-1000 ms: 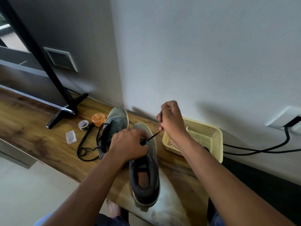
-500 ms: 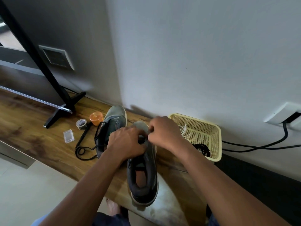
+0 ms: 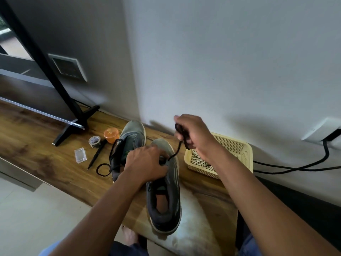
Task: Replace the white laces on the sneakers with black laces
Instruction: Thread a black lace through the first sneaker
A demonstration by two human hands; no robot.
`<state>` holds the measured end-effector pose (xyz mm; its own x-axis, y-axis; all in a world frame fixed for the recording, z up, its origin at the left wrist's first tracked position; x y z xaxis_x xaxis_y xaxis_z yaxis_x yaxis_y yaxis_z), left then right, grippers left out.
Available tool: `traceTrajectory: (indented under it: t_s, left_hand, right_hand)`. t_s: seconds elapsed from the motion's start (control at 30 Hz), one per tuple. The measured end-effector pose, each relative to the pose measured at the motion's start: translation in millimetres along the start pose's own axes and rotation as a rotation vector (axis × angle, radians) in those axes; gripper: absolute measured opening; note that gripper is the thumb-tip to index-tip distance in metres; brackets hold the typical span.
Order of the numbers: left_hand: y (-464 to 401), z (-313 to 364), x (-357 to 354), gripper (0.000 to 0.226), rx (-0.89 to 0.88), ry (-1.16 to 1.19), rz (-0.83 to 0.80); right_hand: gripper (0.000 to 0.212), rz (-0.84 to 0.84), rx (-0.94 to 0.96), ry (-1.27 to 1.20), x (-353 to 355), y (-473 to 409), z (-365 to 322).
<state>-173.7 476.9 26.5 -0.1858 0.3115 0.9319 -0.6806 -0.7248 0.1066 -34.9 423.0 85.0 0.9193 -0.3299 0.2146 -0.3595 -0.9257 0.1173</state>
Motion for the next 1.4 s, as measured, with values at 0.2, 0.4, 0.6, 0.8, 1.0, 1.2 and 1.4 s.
traceTrajectory:
  t_s: [0.2, 0.4, 0.6, 0.8, 1.0, 1.2, 1.4]
  left_hand:
    - [0, 0, -1, 0.046, -0.014, 0.014, 0.003]
    - [0, 0, 0, 0.047, -0.024, 0.013, 0.003]
    - [0, -1, 1, 0.047, -0.018, -0.003, 0.036]
    - [-2, -1, -1, 0.049, -0.023, -0.004, 0.02]
    - [3, -1, 26, 0.029, -0.044, 0.139, 0.17]
    - [20, -7, 86, 0.026, -0.099, 0.492, 0.527]
    - [30, -5, 112, 0.026, -0.244, 1.088, 0.588]
  right_hand:
    - [0.029, -0.038, 0.004, 1.315, -22, 7, 31]
    - [0.011, -0.001, 0.086, 1.377, -38, 9, 35]
    - [0.014, 0.074, 0.064, 0.569, -12, 1, 13]
    - [0.02, 0.212, 0.241, -0.207, 28, 9, -26]
    - [0.036, 0.128, 0.194, 0.64, 21, 9, -17]
    - [0.034, -0.423, -0.106, 1.186, -14, 24, 25]
    - [0.043, -0.689, -0.357, 1.177, -17, 46, 60]
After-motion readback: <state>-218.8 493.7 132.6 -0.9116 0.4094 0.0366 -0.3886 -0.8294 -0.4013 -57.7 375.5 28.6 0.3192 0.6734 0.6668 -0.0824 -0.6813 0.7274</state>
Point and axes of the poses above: each hand's wrist, its own y-axis away from the middle knuckle, its own x-axis out of the back of the hand, z = x × y, the point moved 8 cm from there along -y, towards the middle knuckle, and after that the axes turned 9 degrees about y, right-handed, at the moved point
